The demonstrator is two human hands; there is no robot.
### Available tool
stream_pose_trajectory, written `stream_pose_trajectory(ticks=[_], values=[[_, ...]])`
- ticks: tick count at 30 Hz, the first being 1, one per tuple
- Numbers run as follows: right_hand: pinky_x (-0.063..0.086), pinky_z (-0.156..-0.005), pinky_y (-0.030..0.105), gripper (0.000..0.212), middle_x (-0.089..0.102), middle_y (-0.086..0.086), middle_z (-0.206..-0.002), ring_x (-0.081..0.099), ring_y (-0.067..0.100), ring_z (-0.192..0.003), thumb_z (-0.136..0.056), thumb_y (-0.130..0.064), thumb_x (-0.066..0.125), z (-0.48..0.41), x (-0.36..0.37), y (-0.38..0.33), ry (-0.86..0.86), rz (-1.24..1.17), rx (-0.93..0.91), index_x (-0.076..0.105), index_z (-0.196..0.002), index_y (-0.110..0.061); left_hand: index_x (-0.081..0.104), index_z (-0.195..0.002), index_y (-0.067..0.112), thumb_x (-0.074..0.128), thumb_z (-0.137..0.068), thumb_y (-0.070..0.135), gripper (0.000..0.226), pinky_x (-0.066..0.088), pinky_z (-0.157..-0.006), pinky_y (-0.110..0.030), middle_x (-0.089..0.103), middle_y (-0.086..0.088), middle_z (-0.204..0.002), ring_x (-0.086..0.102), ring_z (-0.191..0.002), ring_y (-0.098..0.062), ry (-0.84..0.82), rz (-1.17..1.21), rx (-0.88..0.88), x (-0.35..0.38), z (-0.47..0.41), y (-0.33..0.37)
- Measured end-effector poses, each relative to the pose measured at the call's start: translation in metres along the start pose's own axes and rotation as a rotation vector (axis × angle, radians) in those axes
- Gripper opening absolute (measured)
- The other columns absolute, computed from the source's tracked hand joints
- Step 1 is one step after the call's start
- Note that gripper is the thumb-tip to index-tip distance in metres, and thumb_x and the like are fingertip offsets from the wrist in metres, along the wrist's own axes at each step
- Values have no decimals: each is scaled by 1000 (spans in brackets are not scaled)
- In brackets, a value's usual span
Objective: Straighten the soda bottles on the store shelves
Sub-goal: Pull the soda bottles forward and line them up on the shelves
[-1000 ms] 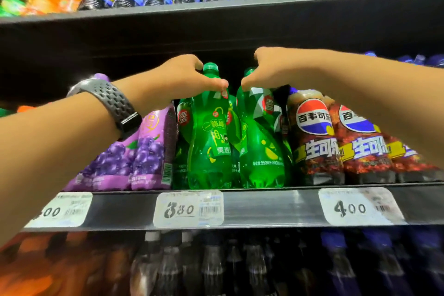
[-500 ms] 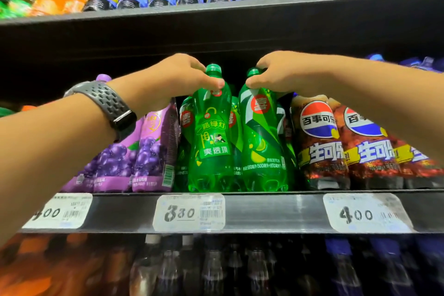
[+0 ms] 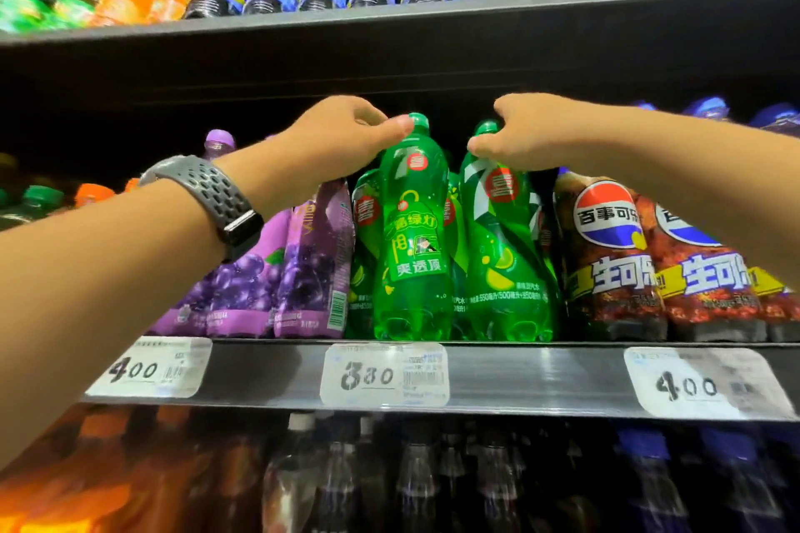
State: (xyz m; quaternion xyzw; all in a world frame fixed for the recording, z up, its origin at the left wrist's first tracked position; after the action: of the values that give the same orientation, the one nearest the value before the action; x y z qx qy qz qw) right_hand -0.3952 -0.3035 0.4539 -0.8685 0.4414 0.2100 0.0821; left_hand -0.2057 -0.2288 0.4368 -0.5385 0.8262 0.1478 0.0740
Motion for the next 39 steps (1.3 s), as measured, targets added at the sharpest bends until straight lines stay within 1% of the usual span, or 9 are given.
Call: stream_pose_trajectory(ticks=[6,9,14,18,21,24,28,32,39], values=[[42,-94,35,41,59,13,-118,55,30,-109,-87,-31,53,16,-15,-65,404,-103,-274,54,-122,-10,65,-111,16,57,-87,24,27,42,-86,-28,69,-3,-107,61,-101,-21,258,-432,187,-51,8,-25],[43,-84,26,34,67,4,-104,60,22,-99,-85,-31,57,18,-6,-108,323,-228,-302,60,-113,-12,63,-112,16,58,-84,27,30,44,-88,-32,66,-5,-108,59,-101,-24,305,-465,130,-75,12,-51],[42,-73,28,42,66,16,-108,58,32,-103,-83,-41,60,4,22,-154,192,-140,-248,59,-104,-5,60,-118,13,63,-81,37,44,43,-89,-33,64,-9,-113,58,-105,-27,212,-540,64,-91,19,-88],[41,-79,33,68,56,23,-124,53,38,-114,-82,-55,59,-8,38,-165,143,-65,-155,48,-120,0,60,-114,12,60,-79,35,42,45,-91,-39,61,-11,-112,55,-107,-30,260,-585,83,-101,23,-96],[43,-84,35,75,55,20,-126,53,38,-115,-79,-58,61,-13,45,-166,142,-78,-109,44,-124,0,57,-110,9,58,-82,33,37,45,-87,-40,59,-16,-109,55,-102,-35,360,-536,29,-116,28,-105],[42,-91,38,73,49,20,-128,48,38,-118,-79,-55,62,-12,46,-166,168,-59,-115,43,-126,-2,55,-116,11,63,-81,39,46,50,-87,-39,62,-11,-112,59,-103,-30,254,-470,-198,-123,27,-121],[44,-94,39,50,56,14,-122,50,34,-115,-84,-42,57,-15,29,-180,313,-107,-283,52,-122,-9,63,-98,12,65,-82,29,23,51,-88,-46,66,-13,-99,61,-84,-22,125,-200,-306,-121,26,-126],[47,-93,36,43,62,11,-119,56,31,-111,-85,-32,56,-29,24,-194,129,-133,-261,56,-121,-8,43,-138,8,65,-84,18,59,53,-92,-44,63,-16,-113,65,-101,-29,78,23,-376,-122,21,-129],[47,-94,37,41,59,18,-123,54,37,-114,-88,-28,51,-42,18,-183,91,22,-168,58,-122,-5,45,-136,15,55,-90,6,48,56,-78,-30,61,-14,-108,66,-90,-21,-12,106,-329,-132,0,-135]])
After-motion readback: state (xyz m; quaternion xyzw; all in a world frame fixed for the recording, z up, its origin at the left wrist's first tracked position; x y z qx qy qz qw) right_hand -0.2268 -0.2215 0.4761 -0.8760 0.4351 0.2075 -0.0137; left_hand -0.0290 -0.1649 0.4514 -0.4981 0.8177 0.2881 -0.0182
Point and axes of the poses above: each hand's wrist, its own z-axis away from the middle knuckle, its own x-axis out of the palm, y = z × x, the point moved 4 cm from there along -z, towards the middle knuckle
